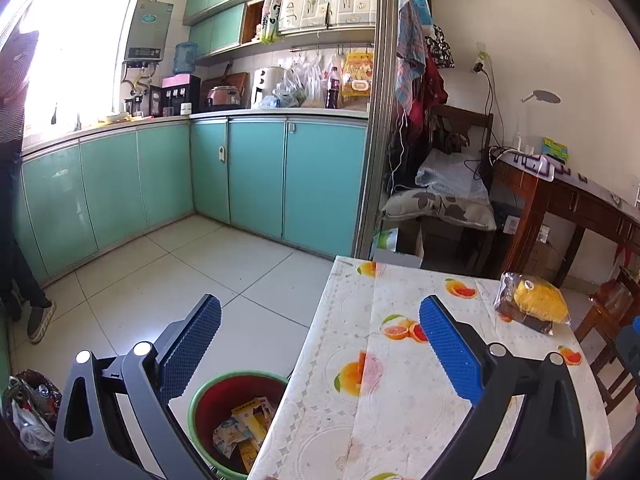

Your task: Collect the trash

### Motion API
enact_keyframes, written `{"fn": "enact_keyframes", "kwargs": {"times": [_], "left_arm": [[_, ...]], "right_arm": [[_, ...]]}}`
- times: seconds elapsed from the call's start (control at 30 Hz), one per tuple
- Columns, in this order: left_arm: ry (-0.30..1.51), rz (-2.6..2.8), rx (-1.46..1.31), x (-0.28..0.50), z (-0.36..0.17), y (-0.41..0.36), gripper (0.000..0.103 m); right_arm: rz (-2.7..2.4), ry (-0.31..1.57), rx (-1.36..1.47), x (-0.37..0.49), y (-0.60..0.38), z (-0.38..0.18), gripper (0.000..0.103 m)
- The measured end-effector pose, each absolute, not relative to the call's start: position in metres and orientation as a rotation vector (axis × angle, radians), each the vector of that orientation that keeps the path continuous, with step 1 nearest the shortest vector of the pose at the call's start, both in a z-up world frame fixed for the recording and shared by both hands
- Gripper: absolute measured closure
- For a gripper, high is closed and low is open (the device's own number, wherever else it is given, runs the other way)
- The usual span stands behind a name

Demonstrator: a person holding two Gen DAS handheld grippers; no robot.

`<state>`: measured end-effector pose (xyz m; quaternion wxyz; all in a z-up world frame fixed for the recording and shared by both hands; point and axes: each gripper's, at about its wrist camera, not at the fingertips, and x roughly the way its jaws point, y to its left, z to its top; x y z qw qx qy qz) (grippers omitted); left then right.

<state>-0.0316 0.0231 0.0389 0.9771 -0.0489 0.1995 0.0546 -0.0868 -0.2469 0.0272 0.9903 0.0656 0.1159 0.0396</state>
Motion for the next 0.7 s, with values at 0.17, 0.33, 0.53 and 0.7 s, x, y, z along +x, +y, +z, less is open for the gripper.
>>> {"fn": "enact_keyframes", "kwargs": {"times": [0.17,0.33,0.53,0.7], "left_arm": [[0.337,0.19,-0.068,-0.035,0.047,0.007,0.007],[0.351,0.133,-0.094,-0.033,0.047,-0.003,0.007],[0.244,0.237,-0.048,-0.045,0.039,-0.01,0.007],[0.277,0.119,-0.068,-0.042,0.043,-0.009,0.007]], "right_arm": [[0.043,0.136,0.134,-0.099,-0.257,0.022,0.004],[0.043,0.157,0.039,-0.095,-0.243,0.013,0.004],[0.038,0.187,0.046,-0.093,-0.24,0.009,0.004],[0.03,0.223,0.077,-0.091,-0.242,0.008,0.004]]}}
